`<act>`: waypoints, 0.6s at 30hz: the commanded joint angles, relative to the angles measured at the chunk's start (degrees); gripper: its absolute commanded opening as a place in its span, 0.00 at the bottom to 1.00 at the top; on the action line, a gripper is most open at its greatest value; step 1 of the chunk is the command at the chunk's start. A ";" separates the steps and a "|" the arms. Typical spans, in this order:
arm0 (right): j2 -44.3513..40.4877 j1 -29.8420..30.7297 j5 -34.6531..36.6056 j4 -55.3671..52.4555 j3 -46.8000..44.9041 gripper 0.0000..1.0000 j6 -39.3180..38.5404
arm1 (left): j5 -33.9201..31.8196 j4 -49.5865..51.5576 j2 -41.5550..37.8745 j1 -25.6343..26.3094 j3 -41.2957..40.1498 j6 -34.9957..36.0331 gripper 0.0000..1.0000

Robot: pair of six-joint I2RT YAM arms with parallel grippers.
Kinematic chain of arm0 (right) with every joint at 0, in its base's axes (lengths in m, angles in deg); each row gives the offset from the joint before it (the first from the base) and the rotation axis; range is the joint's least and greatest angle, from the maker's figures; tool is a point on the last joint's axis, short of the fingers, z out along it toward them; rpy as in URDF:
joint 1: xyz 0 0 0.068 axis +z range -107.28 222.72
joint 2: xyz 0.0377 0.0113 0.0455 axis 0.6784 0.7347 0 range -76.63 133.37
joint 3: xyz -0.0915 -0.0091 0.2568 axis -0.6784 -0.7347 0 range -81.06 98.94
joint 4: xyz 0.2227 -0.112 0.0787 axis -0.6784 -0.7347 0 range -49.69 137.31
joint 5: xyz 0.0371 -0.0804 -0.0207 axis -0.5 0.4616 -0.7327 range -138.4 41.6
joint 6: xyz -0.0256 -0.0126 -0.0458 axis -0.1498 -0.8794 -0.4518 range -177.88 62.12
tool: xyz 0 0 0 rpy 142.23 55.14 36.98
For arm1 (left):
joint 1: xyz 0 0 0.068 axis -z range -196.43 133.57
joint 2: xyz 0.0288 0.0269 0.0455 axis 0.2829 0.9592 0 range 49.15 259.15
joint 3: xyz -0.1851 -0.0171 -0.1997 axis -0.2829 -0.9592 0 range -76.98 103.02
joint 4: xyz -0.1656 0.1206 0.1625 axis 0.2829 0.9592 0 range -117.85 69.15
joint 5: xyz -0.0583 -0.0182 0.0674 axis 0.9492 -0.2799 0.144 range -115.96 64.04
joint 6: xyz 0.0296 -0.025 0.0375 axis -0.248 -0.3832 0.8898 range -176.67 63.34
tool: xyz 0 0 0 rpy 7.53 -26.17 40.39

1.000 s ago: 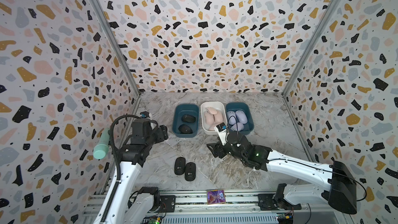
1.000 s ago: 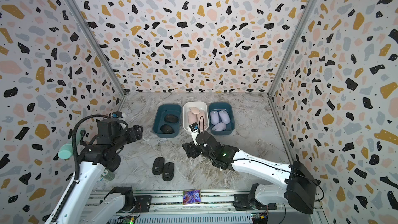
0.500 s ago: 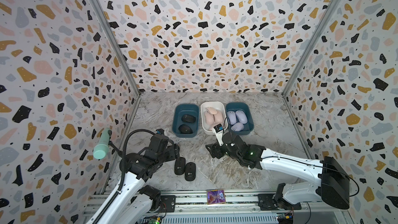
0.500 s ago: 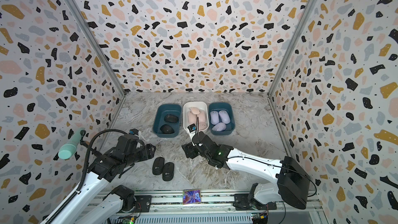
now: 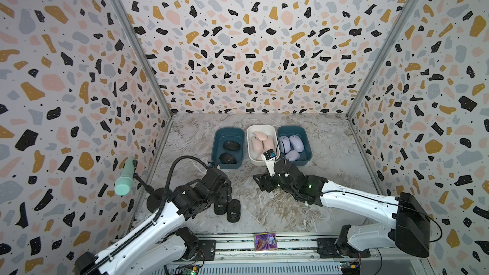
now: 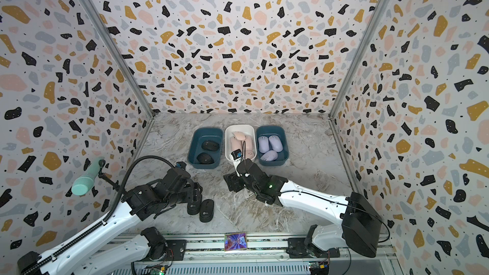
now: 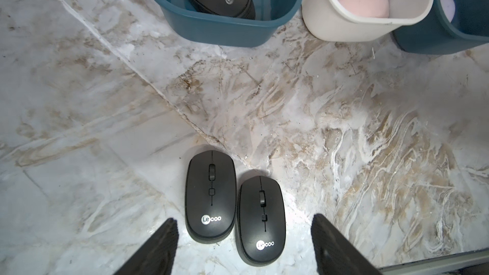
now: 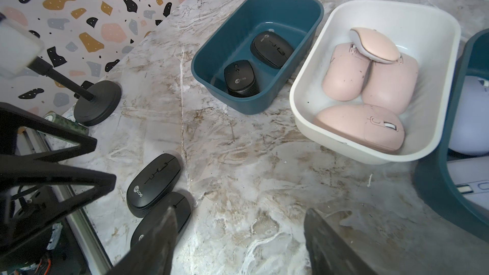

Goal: Place the mice by color into the storage box
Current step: Pick up the mouse from the center of the board.

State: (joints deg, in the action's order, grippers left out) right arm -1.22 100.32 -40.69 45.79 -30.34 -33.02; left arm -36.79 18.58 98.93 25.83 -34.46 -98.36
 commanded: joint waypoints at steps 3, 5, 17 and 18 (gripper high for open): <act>-4.87 -4.33 -4.31 -0.27 -1.27 0.76 1.30 | -1.16 0.80 1.44 4.67 0.97 -2.97 0.79; -6.15 -6.56 -5.96 -0.52 -2.03 0.76 1.82 | -0.46 -0.07 2.27 7.25 0.01 -4.17 0.79; -9.35 -14.51 -10.75 -0.79 -4.71 0.77 2.41 | 0.65 -5.75 4.90 14.28 -6.30 -8.58 0.82; -9.34 -14.62 -10.94 -0.73 -4.75 0.77 2.48 | 1.28 -6.98 4.76 14.29 -7.09 -8.59 0.82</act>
State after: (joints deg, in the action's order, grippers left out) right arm -9.24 86.05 -50.24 45.44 -34.87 -31.01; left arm -36.72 14.89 104.41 39.90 -39.97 -105.59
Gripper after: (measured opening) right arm 0.768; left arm 0.823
